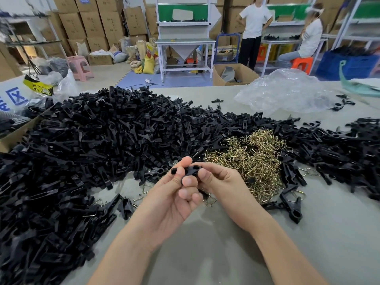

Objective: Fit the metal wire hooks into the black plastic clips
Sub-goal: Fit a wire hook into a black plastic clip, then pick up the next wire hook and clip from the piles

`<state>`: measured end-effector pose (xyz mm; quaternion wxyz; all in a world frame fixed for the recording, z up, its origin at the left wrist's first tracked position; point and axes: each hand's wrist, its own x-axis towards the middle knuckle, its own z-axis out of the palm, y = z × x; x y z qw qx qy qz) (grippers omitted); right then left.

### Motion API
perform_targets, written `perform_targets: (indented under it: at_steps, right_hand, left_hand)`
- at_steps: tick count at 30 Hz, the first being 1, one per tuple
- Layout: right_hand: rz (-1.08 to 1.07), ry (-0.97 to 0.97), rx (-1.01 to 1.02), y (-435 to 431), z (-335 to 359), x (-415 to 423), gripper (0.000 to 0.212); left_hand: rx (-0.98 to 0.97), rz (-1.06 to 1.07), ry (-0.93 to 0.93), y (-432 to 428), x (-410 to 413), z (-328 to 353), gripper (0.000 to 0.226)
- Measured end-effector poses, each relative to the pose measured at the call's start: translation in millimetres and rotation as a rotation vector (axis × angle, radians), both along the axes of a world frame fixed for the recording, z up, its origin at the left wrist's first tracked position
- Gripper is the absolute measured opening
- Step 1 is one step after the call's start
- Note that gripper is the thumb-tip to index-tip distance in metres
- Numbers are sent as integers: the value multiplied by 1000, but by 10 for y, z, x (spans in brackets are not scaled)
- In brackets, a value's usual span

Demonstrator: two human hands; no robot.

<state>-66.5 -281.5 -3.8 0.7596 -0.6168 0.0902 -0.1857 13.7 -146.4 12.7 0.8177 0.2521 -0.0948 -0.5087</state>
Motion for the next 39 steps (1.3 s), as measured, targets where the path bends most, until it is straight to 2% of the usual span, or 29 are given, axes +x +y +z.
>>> perform_targets:
  at_steps: [4,8,10,13,15,17,19,23,25,27,28,29,30,32,33,34,36,39]
  right_hand:
    - [71,-20,54,14,8,10,34]
    - [89,20,-17,27,62,-58,32]
    - [68,57,-91,52,81,-106,27]
    - [-6,69,-139,138,104,-163,16]
    - [-72,26,-108,166,100,-225,11]
    - [-176,-39,-39,91,148,-334,10]
    - [-301,-136,65,-162,258,-481,23]
    - [-587,-423,483,-963,657,-850,33]
    - [-641,-463,631,-1212,756,-976,54]
    - [-626,-412,659,-1256,716,-1021,60]
    - [-609,-375,637,-1208,667,-1005,55]
    - [-594,-336,599,-1133,611,-968,49]
    - [-577,-299,550,-1031,546,-907,41]
    - [-531,-235,404,-766,434,-724,29]
    - [-509,-194,305,-610,388,-615,26]
    - [-496,-148,193,-442,346,-501,24]
    - [-470,-82,-66,-127,266,-270,25]
    - [-431,-44,-495,182,124,-10,28]
  left_hand:
    - [-51,-68,-2,71,62,-44,25]
    - [-46,-127,-63,115,92,-74,36]
    - [-8,-105,-94,103,59,-80,51]
    - [91,-18,-171,44,-35,-70,41]
    - [134,0,-221,-3,-93,-70,52]
    - [195,25,-250,-32,-98,-78,63]
    - [259,41,-252,-44,-81,-86,65]
    - [300,76,-204,-64,-81,-82,63]
    - [324,109,-195,-87,-93,-85,61]
    - [359,180,-279,-86,-96,-90,56]
    - [384,250,-382,-71,-93,-88,54]
    - [434,346,-562,-43,-89,-89,49]
    - [528,453,-823,-2,-84,-109,44]
    - [812,664,-1415,86,-49,-200,34]
    - [971,771,-1625,105,-35,-233,30]
    - [1119,839,-1748,111,-16,-266,29]
    - [1384,814,-1765,117,32,-327,43]
    - [1619,606,-1645,178,170,-333,57]
